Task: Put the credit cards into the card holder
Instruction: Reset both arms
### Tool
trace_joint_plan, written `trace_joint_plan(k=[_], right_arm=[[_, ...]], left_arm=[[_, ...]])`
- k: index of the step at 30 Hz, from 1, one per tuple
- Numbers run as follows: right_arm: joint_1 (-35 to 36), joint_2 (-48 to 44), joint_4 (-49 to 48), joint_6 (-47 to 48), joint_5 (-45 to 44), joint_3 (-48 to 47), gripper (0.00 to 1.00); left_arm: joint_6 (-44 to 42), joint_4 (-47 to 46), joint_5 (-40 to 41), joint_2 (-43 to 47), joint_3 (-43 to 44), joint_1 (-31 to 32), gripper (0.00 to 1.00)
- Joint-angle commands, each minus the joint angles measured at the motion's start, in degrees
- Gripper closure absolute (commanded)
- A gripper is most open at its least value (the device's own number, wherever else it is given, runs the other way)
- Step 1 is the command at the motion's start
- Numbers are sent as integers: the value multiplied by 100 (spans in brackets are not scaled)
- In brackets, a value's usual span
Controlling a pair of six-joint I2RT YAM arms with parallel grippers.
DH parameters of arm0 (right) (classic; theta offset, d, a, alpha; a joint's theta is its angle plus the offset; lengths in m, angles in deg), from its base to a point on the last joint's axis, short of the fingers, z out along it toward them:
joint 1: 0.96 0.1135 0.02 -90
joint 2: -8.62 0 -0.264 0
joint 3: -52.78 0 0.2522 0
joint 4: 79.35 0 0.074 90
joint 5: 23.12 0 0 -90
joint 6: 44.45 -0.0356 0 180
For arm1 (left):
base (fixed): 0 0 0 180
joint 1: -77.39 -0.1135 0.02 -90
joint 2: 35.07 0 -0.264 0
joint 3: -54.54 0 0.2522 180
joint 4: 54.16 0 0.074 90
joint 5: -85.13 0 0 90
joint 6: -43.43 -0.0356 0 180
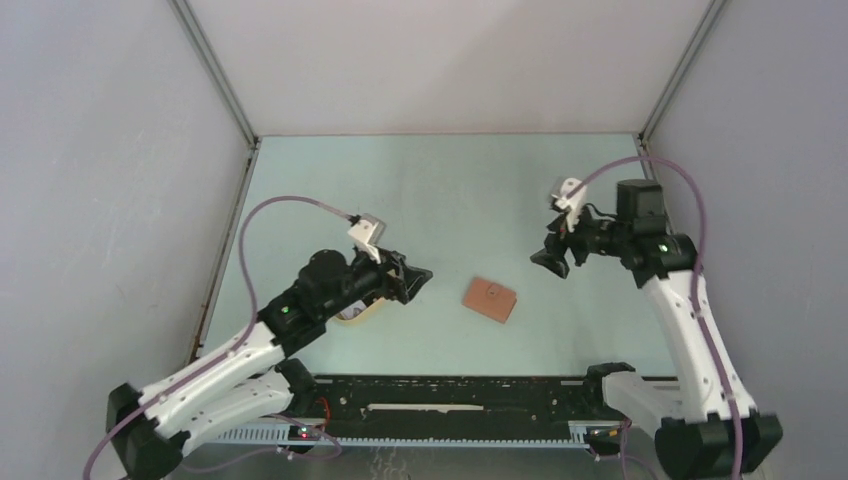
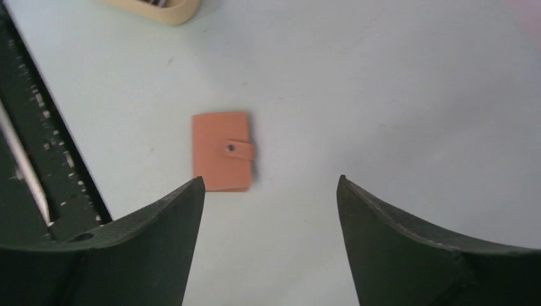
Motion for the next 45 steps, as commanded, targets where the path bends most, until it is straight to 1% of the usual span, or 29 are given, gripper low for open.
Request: trace_joint_plan(k=[1, 2, 3, 5, 7, 10, 12, 14, 18, 21, 23, 30, 35, 45], right_arm=[[-667, -753, -255, -572, 232, -89, 11], [-731, -818, -268, -850, 131, -151, 4], [-818, -876, -277, -1099, -47, -215, 1], [-945, -994, -144, -1391, -371, -387, 0], [-1051, -1163, -65, -1601, -312, -473, 0], [-1099, -1413, -229, -2160, -351, -517, 0], [-1136, -1518, -211, -2327, -230, -586, 0], [-1180, -1620, -173, -2345, 22, -627, 0], [-1239, -1803, -270, -2756, 271, -738, 0], [-1258, -1944, -460, -3417, -47, -835, 0], [-1258, -2017, -467, -3694, -282, -948, 0], [-1303, -2166, -455, -4173, -622, -1183, 0], [-1419, -2178, -488, -4312, -386, -1186, 0], [-1537, -2289, -452, -4356, -212, -1157, 0]], left_arm=[[-375, 1372, 776, 808, 479, -70, 11], [-374, 1495, 829, 949, 538, -88, 6], [-367, 1604, 884, 1081, 586, -103, 2], [-358, 1777, 960, 1307, 671, -162, 0], [-291, 1906, 981, 1506, 772, -242, 0], [-84, 1886, 562, 1834, 775, -529, 0], [92, 1842, 98, 2011, 751, -876, 0], [268, 1892, -368, 2108, 799, -1379, 0], [436, 2249, -1277, 2090, 1155, -2258, 0], [428, 2559, -1839, 2013, 1467, -2899, 0], [355, 2782, -1872, 1995, 1617, -3143, 0], [68, 3308, -2267, 1955, 1796, -3191, 0], [-92, 3636, -2148, 2191, 1816, -3196, 0], [-128, 3703, -2106, 2641, 1542, -3196, 0]])
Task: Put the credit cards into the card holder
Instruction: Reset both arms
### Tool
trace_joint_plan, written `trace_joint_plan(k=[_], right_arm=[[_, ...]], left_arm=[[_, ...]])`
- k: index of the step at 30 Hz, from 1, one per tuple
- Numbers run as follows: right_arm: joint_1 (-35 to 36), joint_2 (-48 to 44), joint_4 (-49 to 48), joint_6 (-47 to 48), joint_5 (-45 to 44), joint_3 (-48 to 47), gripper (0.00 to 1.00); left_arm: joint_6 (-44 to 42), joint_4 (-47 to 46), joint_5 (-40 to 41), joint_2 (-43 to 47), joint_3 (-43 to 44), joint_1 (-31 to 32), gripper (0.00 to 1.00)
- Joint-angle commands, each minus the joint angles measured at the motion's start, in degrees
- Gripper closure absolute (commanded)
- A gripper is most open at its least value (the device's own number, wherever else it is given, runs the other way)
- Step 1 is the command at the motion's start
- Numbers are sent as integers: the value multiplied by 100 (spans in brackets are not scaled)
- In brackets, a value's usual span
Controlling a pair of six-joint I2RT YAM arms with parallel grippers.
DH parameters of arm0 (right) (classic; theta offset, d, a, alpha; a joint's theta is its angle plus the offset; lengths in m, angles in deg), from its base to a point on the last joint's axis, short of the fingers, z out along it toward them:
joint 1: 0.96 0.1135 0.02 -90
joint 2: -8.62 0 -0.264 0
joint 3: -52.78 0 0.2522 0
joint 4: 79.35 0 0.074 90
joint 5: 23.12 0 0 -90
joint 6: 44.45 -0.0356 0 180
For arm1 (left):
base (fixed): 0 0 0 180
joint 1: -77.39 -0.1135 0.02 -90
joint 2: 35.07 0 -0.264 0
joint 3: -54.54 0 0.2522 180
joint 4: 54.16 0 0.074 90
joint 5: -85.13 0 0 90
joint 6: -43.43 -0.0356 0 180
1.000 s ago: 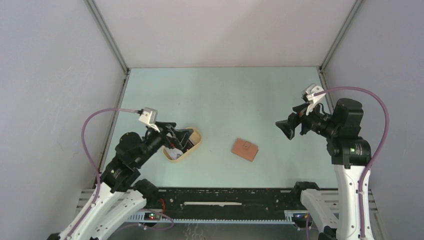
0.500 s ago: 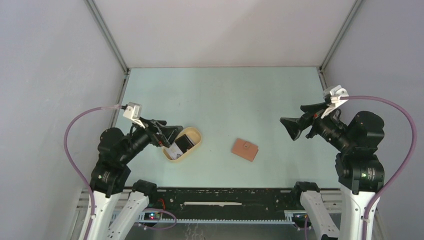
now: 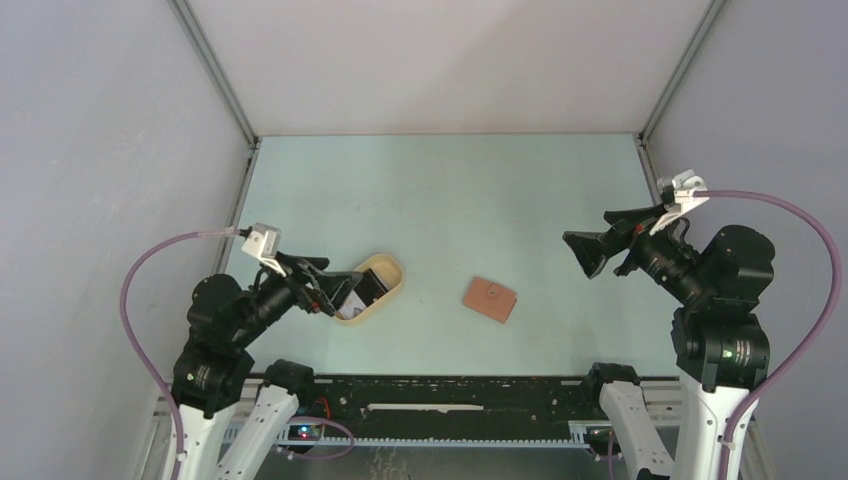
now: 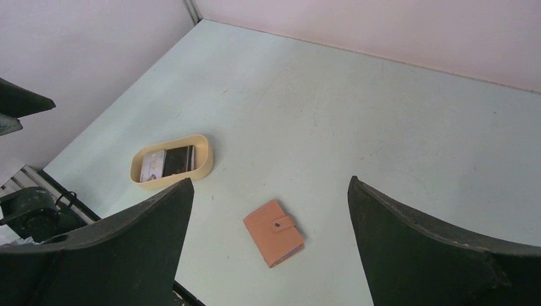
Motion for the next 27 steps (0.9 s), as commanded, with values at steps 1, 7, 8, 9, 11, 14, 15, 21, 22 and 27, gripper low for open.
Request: trace_joint_plan(k=[1, 7, 8, 9, 11, 14, 15, 21, 22, 27], right_arm=[[-73, -102, -109, -158, 128, -72, 0], [-106, -124, -144, -184, 190, -19, 0], [-110, -130, -156, -192, 200, -14, 0], [-110, -130, -157, -197, 196, -4, 0], [-119, -124, -162, -185, 196, 3, 0], [-121, -133, -178, -184, 203, 30, 0], [-127, -136, -186, -184, 202, 51, 0], [-137, -138, -209, -187, 196, 98, 0], [-137, -135, -203, -191, 196, 98, 0], [-137, -125, -209, -189, 204, 98, 0]], left_arm=[[-149, 6, -106, 127, -50, -44, 0], [-160, 10, -106, 215, -84, -46, 0], [-163, 11, -106, 214, -93, -42, 0], [-171, 11, -106, 220, -101, -39, 0], [-176, -2, -106, 220, -125, -43, 0], [-194, -16, -114, 231, -161, -41, 0], [-193, -15, -115, 224, -178, -45, 0], [-220, -33, -98, 239, -229, -45, 0], [-220, -33, -99, 250, -234, -46, 0], [-232, -58, -88, 263, -277, -46, 0]])
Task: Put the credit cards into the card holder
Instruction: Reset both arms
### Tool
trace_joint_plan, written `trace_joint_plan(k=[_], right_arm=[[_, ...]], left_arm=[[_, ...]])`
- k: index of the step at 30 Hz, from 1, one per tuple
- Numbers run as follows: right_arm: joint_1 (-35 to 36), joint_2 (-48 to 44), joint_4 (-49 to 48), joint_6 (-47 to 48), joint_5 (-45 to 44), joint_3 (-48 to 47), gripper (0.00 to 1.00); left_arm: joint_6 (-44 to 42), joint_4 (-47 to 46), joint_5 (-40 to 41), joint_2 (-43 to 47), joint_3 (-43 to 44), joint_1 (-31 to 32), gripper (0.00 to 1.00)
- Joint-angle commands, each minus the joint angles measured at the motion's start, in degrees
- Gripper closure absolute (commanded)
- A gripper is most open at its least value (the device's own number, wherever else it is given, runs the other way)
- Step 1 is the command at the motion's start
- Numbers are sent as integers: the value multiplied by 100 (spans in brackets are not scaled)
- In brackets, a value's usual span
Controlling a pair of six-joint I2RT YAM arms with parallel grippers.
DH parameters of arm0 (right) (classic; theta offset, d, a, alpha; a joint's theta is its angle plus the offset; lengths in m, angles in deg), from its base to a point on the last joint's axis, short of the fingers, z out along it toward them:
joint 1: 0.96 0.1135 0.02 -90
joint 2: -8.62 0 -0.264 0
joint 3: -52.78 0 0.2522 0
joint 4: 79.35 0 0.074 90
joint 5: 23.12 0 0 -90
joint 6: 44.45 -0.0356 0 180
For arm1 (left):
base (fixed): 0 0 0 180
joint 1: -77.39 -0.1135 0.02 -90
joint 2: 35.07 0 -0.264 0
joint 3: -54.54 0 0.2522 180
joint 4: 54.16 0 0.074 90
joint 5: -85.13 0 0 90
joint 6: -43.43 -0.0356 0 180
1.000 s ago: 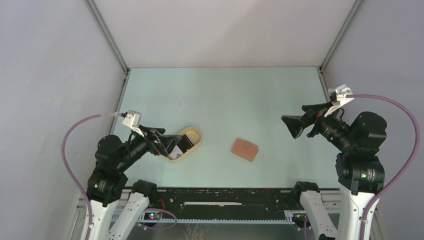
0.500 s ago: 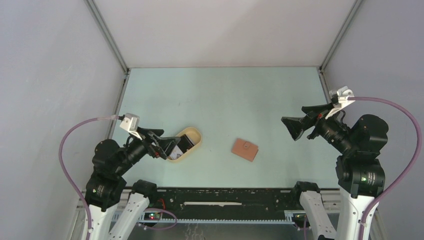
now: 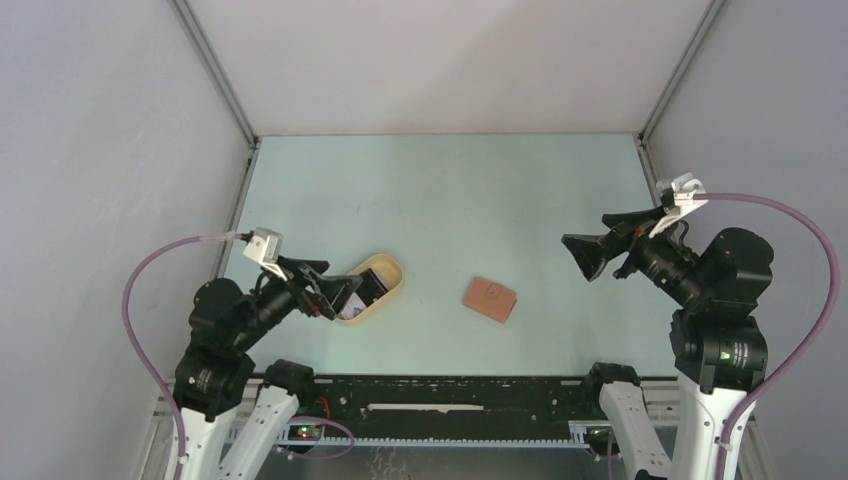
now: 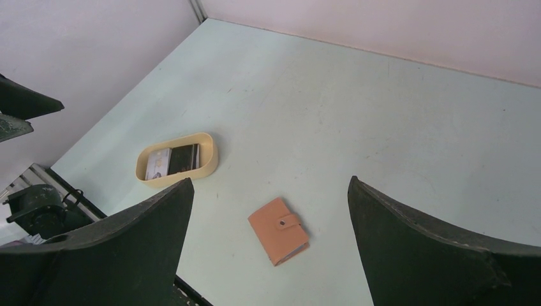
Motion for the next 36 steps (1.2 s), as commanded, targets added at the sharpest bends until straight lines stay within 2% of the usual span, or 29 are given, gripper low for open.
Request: trace_joint_plan(k=[1, 36], right_arm=[[-36, -29, -197, -108, 47, -4, 0], [-114, 89, -247, -25, 185, 40, 0]], left_arm=[[-129, -84, -93, 56, -131, -46, 0], [-207, -97, 20, 31, -185, -45, 0]])
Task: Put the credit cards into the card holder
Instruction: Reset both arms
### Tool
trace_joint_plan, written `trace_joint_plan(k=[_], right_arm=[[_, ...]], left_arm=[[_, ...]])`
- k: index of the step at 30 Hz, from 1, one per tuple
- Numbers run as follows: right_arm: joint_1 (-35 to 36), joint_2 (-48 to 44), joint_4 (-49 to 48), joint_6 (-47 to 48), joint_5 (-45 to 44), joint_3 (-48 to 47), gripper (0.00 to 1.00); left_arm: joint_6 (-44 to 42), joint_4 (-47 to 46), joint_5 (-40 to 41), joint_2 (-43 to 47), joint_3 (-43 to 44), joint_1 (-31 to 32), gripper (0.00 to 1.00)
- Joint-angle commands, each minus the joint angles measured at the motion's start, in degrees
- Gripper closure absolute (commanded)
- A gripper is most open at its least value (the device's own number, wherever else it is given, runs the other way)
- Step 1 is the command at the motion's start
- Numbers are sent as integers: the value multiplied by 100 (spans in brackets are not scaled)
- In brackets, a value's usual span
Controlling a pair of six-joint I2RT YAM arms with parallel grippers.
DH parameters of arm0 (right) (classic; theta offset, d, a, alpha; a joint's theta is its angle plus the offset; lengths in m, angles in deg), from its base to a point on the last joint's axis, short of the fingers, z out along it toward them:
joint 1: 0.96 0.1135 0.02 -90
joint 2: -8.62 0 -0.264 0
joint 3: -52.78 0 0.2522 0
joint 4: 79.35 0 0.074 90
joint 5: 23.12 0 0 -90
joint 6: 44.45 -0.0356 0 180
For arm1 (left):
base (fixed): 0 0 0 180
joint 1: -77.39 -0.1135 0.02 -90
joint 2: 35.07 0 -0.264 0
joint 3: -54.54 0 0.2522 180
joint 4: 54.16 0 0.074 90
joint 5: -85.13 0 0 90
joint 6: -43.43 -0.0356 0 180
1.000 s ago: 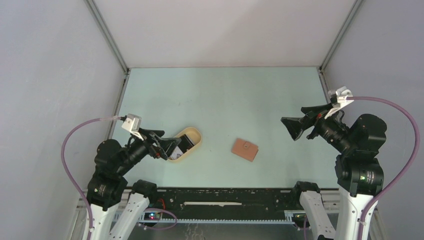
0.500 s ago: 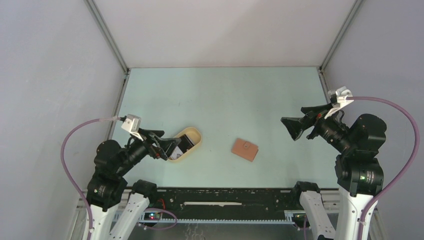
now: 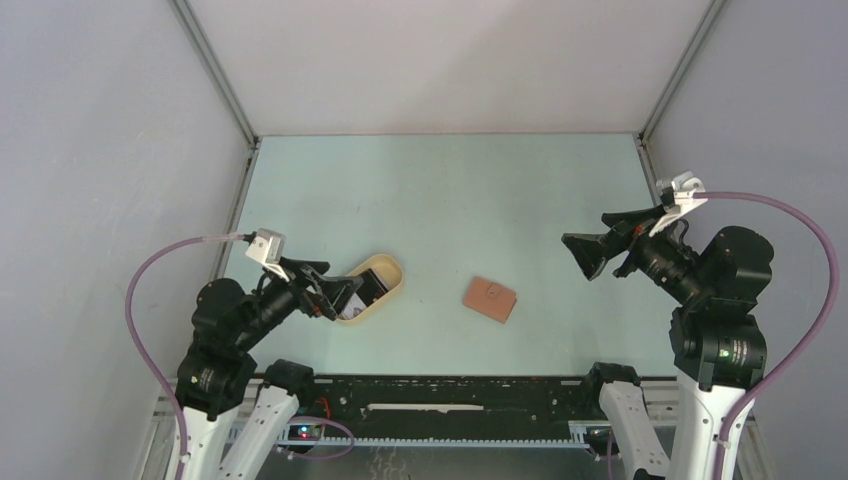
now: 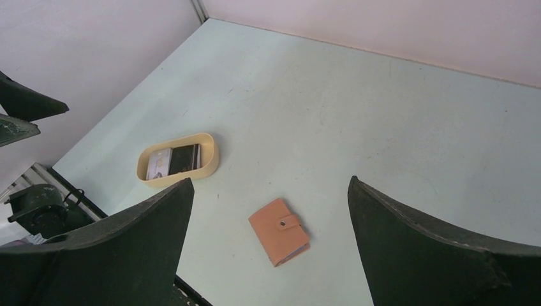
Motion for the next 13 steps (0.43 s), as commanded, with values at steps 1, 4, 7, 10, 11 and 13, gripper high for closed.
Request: trace_joint_plan(k=[1, 4, 7, 10, 11, 13], right_arm=[[-41, 59, -214, -18, 95, 27, 0], [-49, 55, -219, 8, 106, 24, 0], [-58, 58, -214, 43, 105, 27, 0], [-58, 67, -213, 60, 71, 26, 0], [-66, 61, -209, 63, 29, 27, 0], [-74, 53, -229, 122, -35, 27, 0]], left_arm=[[-150, -79, 8, -7, -75, -46, 0], [-148, -88, 4, -20, -80, -46, 0], [-157, -83, 2, -32, -68, -44, 0], [-157, -87, 6, -34, -70, -46, 0], [-158, -93, 6, -36, -74, -46, 0], [-141, -104, -1, -33, -83, -46, 0]])
